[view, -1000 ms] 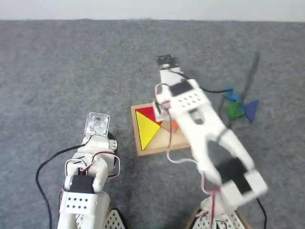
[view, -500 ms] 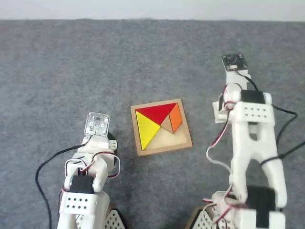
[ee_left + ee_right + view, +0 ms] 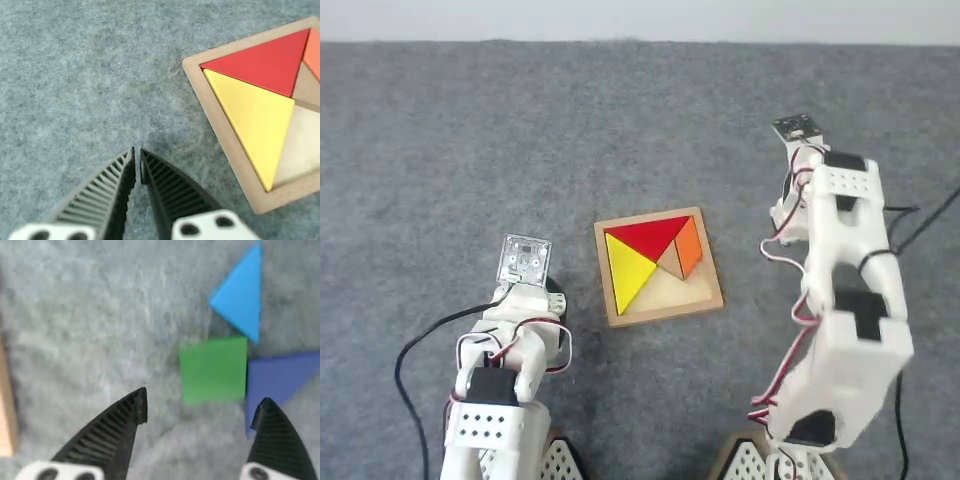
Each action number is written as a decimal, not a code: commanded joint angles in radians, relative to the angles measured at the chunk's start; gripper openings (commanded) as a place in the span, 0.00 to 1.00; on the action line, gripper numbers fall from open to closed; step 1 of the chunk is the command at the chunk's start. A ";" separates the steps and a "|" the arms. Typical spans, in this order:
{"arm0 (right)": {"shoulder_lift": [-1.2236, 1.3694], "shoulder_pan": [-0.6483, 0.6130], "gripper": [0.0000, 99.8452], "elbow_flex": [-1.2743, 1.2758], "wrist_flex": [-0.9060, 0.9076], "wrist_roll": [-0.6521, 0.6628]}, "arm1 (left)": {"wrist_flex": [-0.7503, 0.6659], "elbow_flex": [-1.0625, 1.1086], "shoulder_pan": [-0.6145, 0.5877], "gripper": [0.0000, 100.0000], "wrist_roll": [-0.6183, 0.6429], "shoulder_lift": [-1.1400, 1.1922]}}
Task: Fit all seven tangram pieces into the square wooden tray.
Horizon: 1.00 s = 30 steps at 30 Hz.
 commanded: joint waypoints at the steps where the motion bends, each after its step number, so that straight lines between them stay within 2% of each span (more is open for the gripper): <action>1: 0.085 0.012 0.33 -0.137 0.012 0.029 | 0.002 -0.008 -0.005 0.01 0.006 -0.012; 11: 0.254 0.012 0.33 -0.239 0.005 0.032 | 0.002 -0.008 -0.005 0.01 0.006 -0.012; 13: 0.266 0.012 0.30 -0.250 0.010 0.032 | 0.002 -0.008 -0.005 0.01 0.006 -0.012; 18: 0.266 0.012 0.18 -0.259 0.013 0.031 | 0.002 -0.008 -0.005 0.01 0.006 -0.012; 24: 0.249 -0.002 0.17 -0.258 0.022 0.021 | 0.002 -0.008 -0.005 0.01 0.006 -0.012; 30: 0.130 -0.051 0.17 -0.255 0.142 0.028 | 0.002 -0.008 -0.005 0.01 0.006 -0.012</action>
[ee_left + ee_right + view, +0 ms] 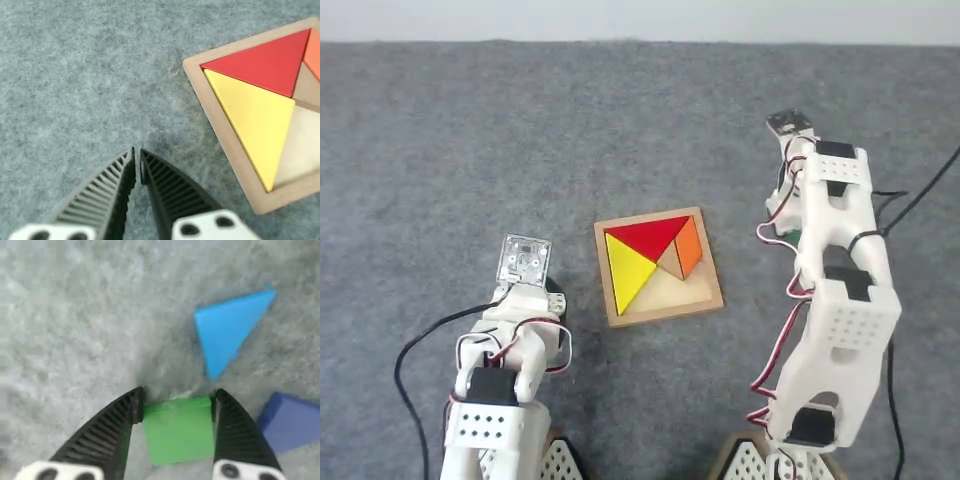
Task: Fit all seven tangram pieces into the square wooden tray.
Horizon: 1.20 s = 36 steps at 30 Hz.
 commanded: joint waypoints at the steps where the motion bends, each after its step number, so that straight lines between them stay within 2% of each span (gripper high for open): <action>1: -0.133 -0.047 0.17 -0.015 0.131 0.011 | 0.002 -0.008 -0.003 0.01 0.006 -0.012; 5: -0.159 -0.047 0.18 -0.014 0.226 0.066 | 0.002 -0.008 -0.003 0.01 0.006 -0.012; 10: -0.124 -0.016 0.27 -0.014 0.229 0.097 | 0.002 -0.008 -0.003 0.01 0.006 -0.012; 14: -0.091 -0.018 0.28 -0.014 0.228 0.100 | 0.002 -0.008 -0.003 0.01 0.006 -0.012; 19: -0.090 -0.012 0.28 -0.017 0.236 0.103 | 0.002 -0.008 -0.003 0.01 0.006 -0.012; 22: -0.079 -0.010 0.28 0.008 0.242 0.164 | 0.002 -0.008 -0.003 0.01 0.006 -0.012; 32: -0.079 0.031 0.28 0.170 0.096 0.189 | 0.002 -0.008 -0.003 0.01 0.006 -0.012; 34: -0.079 0.033 0.26 0.170 0.097 0.186 | 0.002 -0.008 -0.003 0.01 0.006 -0.012; 36: -0.087 0.031 0.19 0.170 0.097 0.183 | 0.002 -0.008 -0.003 0.01 0.006 -0.012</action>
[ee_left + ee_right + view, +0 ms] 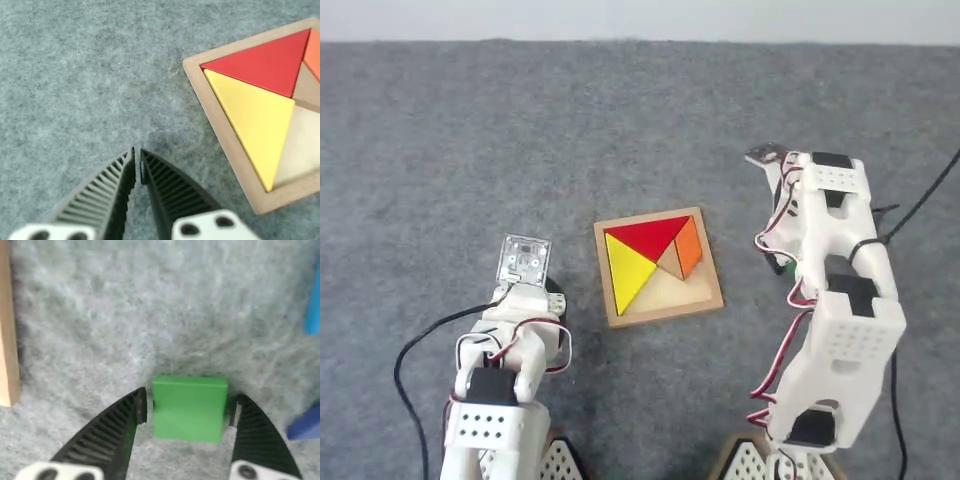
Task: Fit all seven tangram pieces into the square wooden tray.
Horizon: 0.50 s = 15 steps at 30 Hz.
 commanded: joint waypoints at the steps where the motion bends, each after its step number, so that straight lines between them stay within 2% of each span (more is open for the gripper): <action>1: -0.010 0.027 0.16 0.008 -0.024 0.000 | 0.002 -0.008 -0.003 0.01 0.006 -0.012; 4: -0.015 0.013 0.10 -0.002 -0.036 -0.041 | 0.002 -0.008 -0.003 0.01 0.006 -0.012; 8: -0.088 -0.041 0.08 -0.005 -0.042 -0.086 | 0.002 -0.008 -0.003 0.01 0.006 -0.012; 15: -0.357 -0.262 0.08 0.035 0.027 -0.172 | 0.002 -0.008 -0.003 0.01 0.006 -0.012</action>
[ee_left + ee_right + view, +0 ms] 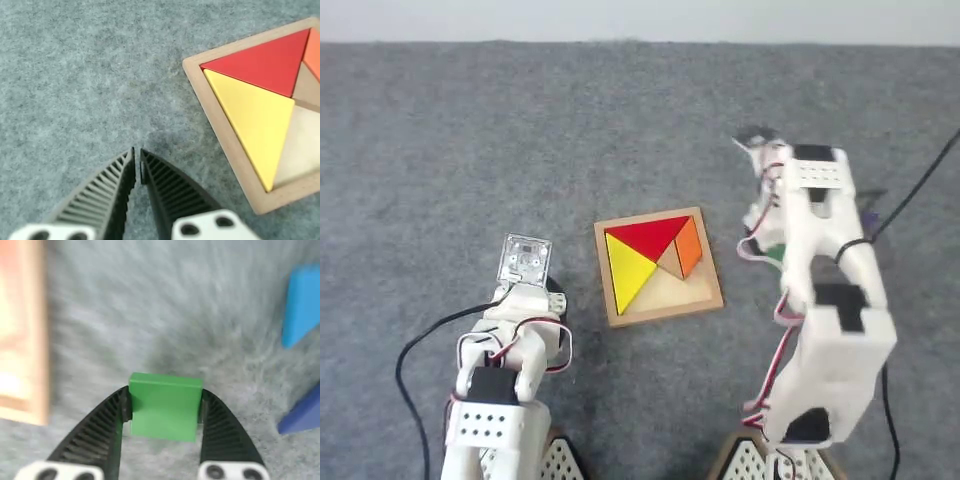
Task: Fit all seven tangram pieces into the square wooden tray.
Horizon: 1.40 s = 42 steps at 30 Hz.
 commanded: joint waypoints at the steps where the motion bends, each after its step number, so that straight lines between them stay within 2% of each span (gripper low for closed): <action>1: -0.228 -0.186 0.08 0.032 0.050 -0.048 | 0.002 -0.008 -0.003 0.01 0.006 -0.012; 8: -0.292 -0.479 0.08 0.172 -0.015 -0.109 | 0.002 -0.008 -0.003 0.01 0.006 -0.012; 14: -0.292 -0.608 0.08 0.279 -0.127 -0.101 | 0.002 -0.008 -0.003 0.01 0.006 -0.012; 18: -0.292 -0.661 0.08 0.342 -0.179 -0.035 | 0.002 -0.008 -0.003 0.01 0.006 -0.012; 26: -0.292 -0.648 0.08 0.350 -0.223 -0.055 | 0.002 -0.008 -0.003 0.01 0.006 -0.012; 42: -0.292 -0.618 0.08 0.333 -0.272 -0.008 | 0.002 -0.008 -0.003 0.01 0.006 -0.012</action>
